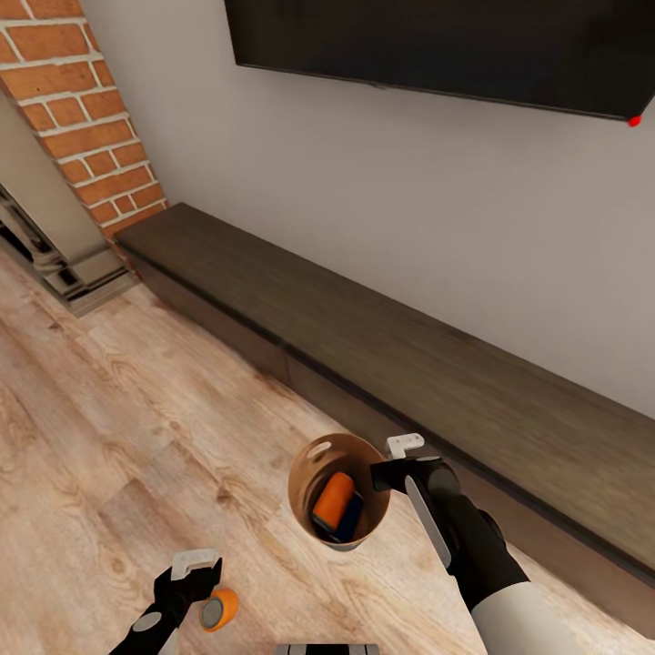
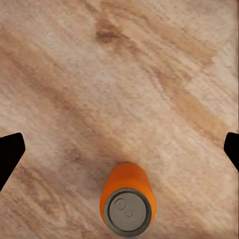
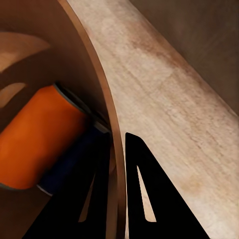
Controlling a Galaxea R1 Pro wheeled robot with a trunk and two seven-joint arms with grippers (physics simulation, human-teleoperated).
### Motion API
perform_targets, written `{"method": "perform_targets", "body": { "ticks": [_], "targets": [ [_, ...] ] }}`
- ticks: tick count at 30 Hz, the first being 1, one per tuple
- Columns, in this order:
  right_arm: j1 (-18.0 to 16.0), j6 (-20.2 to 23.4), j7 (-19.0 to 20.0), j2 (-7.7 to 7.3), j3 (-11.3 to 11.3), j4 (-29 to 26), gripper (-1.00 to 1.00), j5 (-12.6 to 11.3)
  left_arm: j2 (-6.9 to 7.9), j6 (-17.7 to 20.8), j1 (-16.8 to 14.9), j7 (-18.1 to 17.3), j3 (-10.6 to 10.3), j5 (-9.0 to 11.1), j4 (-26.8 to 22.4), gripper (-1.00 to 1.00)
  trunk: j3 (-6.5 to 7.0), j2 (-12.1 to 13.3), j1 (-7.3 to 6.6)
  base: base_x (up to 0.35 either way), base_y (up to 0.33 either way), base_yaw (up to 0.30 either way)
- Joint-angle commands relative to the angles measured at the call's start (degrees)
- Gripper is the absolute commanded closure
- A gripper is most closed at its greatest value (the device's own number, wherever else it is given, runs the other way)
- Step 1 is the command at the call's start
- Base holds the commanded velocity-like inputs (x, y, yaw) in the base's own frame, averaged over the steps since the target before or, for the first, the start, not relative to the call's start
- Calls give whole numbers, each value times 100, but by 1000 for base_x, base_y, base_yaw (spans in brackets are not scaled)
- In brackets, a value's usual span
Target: Put the three can of soda from the living room inside the tash can in the kitchen.
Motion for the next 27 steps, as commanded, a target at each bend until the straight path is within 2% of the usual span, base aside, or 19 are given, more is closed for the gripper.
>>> {"method": "perform_targets", "body": {
  "ticks": [1,13,20,27],
  "targets": [
    [-1,-4,28,1,3,-1,100,-105,-12,0,-1,0,1,0,0,-100,-5,0,0,0,0,0],
    [-1,-4,29,1,2,-1,100,-105,-41,0,0,-1,1,-1,0,-100,-62,0,0,-1,0,0],
    [-1,-4,28,1,1,-1,100,-105,-42,0,0,-2,-6,-1,0,-100,-63,0,0,-191,0,0],
    [-1,-4,28,1,0,-1,100,-104,-42,0,-2,0,-15,-1,0,-100,-63,0,0,-39,0,0]
  ]
}}
